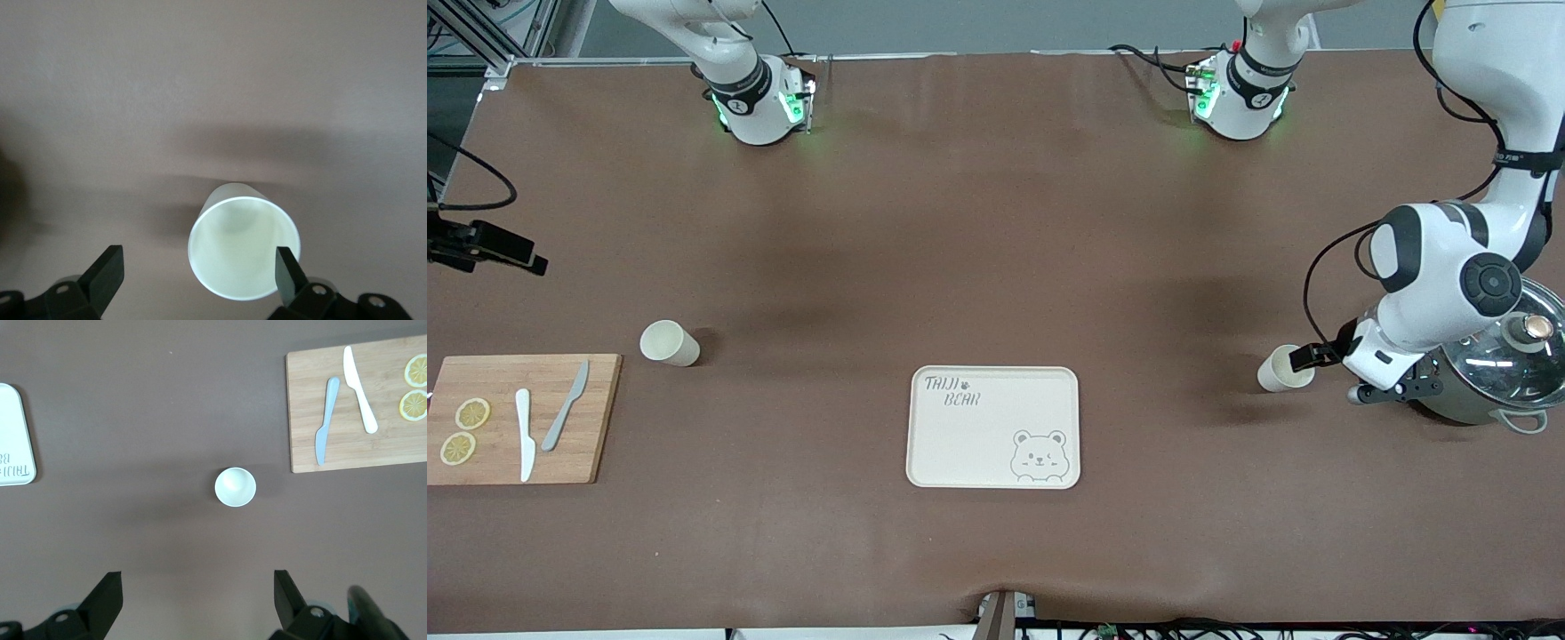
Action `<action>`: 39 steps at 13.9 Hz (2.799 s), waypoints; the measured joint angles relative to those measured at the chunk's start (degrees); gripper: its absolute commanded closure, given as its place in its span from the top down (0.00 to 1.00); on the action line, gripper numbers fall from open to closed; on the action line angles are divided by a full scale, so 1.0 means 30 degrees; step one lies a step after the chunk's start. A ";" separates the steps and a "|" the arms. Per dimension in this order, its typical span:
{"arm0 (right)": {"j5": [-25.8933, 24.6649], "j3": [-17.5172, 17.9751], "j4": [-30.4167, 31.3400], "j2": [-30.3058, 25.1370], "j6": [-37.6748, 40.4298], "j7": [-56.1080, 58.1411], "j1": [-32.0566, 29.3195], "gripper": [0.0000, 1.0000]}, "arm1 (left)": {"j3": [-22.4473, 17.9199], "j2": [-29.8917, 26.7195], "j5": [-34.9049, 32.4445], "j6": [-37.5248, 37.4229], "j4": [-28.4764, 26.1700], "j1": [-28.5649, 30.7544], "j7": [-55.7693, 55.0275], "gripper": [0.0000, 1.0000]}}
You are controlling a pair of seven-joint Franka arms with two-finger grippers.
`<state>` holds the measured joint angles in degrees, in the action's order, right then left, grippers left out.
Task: Place white IKEA cup upright on tray with both arms
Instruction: 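Grasp the cup with the left gripper while the right gripper reaches out, then carry the cup toward the tray while the right gripper grasps the other cup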
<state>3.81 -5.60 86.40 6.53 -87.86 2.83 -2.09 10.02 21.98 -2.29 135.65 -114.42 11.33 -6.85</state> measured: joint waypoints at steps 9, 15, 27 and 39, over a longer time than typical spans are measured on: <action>0.0129 0.0044 0.0164 0.0826 0.0273 -0.0004 0.0022 1.00 | 0.0049 0.1367 0.0000 0.0890 -0.0103 0.0684 0.0058 0.29; 0.0157 0.0090 0.0328 0.1279 0.0295 -0.0006 0.0088 1.00 | 0.0270 0.1271 0.0001 0.0889 0.0044 0.0615 0.0057 0.00; 0.0147 0.0095 0.5347 0.3512 -0.6234 -0.0001 0.0188 1.00 | 0.1850 0.1201 0.0001 -0.1808 0.3119 -0.2071 -0.2177 0.00; -0.0017 -0.0074 1.0831 0.3829 -1.4036 0.1565 -0.1499 0.91 | 0.1750 0.5779 0.0001 -0.2596 1.0353 -0.8088 -0.9651 0.00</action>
<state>3.76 -5.82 118.89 18.01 -129.97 7.52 -6.59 15.27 39.32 -2.29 127.87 -83.36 -12.94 -35.80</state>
